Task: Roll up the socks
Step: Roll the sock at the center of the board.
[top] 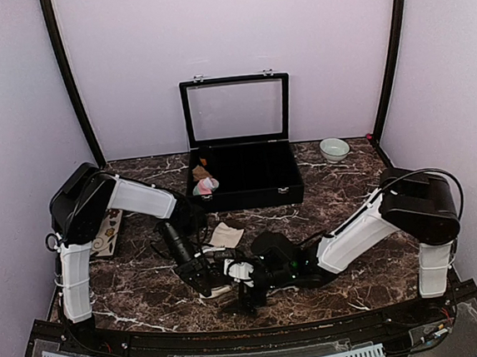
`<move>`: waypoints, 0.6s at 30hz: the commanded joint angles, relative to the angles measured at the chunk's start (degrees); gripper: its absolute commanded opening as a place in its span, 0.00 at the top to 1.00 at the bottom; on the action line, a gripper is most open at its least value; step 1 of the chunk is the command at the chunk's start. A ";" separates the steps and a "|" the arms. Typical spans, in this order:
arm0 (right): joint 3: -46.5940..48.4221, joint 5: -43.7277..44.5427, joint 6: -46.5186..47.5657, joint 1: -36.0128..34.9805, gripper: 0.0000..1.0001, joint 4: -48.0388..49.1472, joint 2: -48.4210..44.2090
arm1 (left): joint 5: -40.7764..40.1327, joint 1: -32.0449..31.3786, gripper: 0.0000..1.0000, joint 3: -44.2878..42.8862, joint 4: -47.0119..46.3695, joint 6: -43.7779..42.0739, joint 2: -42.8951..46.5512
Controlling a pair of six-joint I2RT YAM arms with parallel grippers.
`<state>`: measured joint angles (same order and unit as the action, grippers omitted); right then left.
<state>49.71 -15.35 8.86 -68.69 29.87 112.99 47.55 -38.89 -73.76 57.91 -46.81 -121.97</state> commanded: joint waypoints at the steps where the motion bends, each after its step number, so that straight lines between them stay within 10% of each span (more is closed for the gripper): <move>1: -2.87 7.34 -3.16 -0.54 0.01 -2.44 -7.47 | -8.92 0.01 1.00 2.17 -3.96 -0.61 0.51; 10: -23.47 27.81 -29.91 0.07 0.01 8.79 -27.86 | -9.32 0.03 1.00 2.91 -4.45 -0.88 1.30; 18: -25.74 17.37 -51.07 6.00 0.01 18.29 -23.74 | -9.69 0.02 1.00 3.30 -4.58 -0.99 1.74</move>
<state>21.82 7.31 -28.10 -64.99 39.59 85.43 46.44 -39.09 -72.16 56.01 -47.05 -120.16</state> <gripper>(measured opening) 0.994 0.041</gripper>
